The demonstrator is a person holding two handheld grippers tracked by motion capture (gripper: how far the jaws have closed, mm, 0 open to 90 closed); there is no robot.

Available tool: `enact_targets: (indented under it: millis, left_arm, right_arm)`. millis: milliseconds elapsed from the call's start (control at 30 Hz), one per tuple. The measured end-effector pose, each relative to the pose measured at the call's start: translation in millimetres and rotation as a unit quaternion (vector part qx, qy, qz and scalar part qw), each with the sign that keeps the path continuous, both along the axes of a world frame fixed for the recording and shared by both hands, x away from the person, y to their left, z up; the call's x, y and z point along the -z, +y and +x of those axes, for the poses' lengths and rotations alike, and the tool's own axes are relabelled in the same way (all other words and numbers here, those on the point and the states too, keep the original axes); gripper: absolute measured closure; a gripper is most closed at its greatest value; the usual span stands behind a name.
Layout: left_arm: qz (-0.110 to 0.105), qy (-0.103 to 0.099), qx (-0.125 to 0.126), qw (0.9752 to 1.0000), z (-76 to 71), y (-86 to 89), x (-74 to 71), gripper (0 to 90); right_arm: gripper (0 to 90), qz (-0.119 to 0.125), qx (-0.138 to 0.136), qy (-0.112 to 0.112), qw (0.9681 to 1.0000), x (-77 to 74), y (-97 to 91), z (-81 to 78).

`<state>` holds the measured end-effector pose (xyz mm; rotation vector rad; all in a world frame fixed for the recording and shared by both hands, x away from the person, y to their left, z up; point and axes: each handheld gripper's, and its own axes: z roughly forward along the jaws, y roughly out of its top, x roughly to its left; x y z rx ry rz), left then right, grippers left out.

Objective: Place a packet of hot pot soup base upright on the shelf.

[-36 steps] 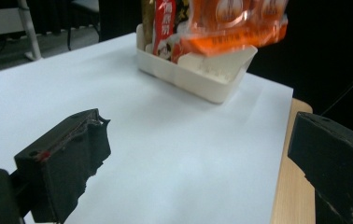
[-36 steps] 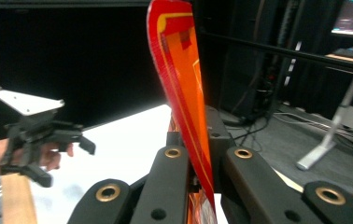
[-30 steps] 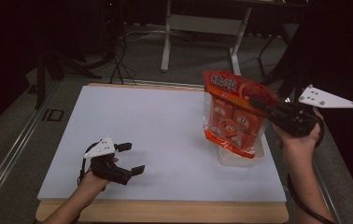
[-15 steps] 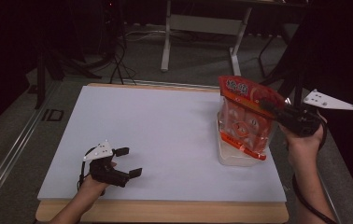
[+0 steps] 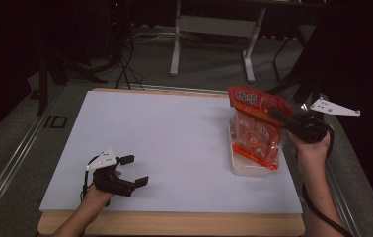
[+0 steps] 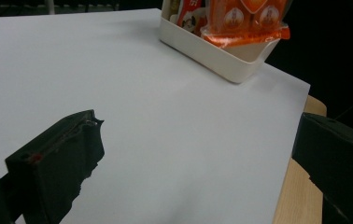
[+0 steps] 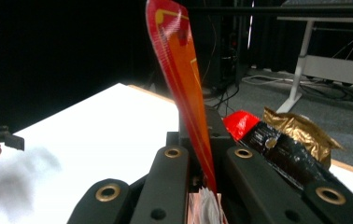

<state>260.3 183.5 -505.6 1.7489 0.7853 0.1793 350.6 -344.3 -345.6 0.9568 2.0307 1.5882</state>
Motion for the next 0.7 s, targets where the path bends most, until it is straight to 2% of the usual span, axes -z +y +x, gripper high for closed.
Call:
enact_targets:
  millis: [233, 367, 533, 633, 700]
  left_arm:
    - [0.003, 0.001, -0.001, 1.0000, 0.1, -0.6, 0.8, 0.8]
    - [0.003, 0.002, 0.000, 1.0000, 0.5, -0.6, 1.6, 0.8]
    - [0.005, 0.006, 0.002, 1.0000, 1.1, -1.6, 3.3, 0.8]
    - [0.004, 0.005, 0.003, 1.0000, 1.3, -2.3, 3.6, 0.8]
    - [0.005, 0.005, 0.003, 1.0000, 1.1, -3.2, 3.7, 0.8]
  right_arm:
    - [90.0, 0.009, 0.005, 0.019, 0.9998, 18.1, -0.1, 5.9]
    - [90.0, 0.001, 0.007, 0.028, 0.9996, 30.7, -1.4, 6.7]
    - [90.0, 0.024, 0.009, 0.045, 0.9986, 48.7, -11.5, 6.1]
    - [89.9, 0.019, 0.015, 0.047, 0.9986, 56.1, -16.2, 4.5]
    - [89.9, 0.024, 0.016, 0.049, 0.9984, 59.8, -19.3, 3.1]
